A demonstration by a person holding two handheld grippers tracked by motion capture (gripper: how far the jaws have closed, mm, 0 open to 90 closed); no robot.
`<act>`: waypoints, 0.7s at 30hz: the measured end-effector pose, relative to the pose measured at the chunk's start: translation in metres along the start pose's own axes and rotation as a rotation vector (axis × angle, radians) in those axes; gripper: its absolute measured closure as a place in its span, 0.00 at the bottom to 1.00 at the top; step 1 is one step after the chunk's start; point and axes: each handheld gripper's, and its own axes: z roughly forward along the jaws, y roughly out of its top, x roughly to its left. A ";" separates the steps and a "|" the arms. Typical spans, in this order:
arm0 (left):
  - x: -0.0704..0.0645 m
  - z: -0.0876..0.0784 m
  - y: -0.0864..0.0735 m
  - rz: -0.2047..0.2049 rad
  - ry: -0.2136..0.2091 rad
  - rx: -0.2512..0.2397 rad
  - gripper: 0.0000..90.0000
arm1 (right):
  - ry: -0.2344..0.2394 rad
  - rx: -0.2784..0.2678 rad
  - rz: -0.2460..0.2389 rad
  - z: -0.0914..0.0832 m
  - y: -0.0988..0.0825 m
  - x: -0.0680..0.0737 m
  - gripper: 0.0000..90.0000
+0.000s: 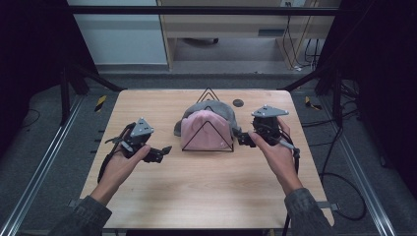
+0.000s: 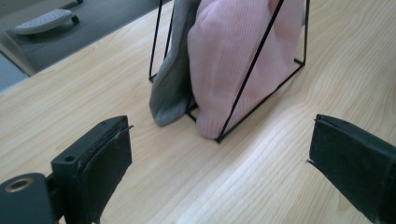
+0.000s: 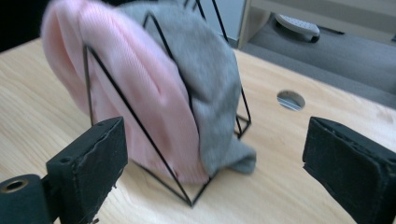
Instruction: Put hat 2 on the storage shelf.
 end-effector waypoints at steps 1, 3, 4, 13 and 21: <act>0.001 -0.001 -0.004 -0.001 -0.002 0.012 0.06 | -0.006 0.007 -0.001 -0.001 -0.005 -0.001 0.08; 0.003 -0.003 -0.013 0.000 -0.004 0.037 0.06 | -0.019 0.016 0.007 -0.003 -0.014 -0.002 0.09; 0.004 -0.003 -0.018 -0.010 -0.007 0.046 0.06 | -0.021 0.019 0.002 -0.005 -0.019 -0.004 0.09; 0.007 -0.002 -0.046 -0.021 -0.024 0.108 0.05 | -0.036 0.042 0.031 -0.019 -0.051 -0.016 0.11; 0.006 0.006 -0.061 -0.008 -0.039 0.153 0.05 | -0.057 0.064 0.041 -0.023 -0.074 -0.022 0.11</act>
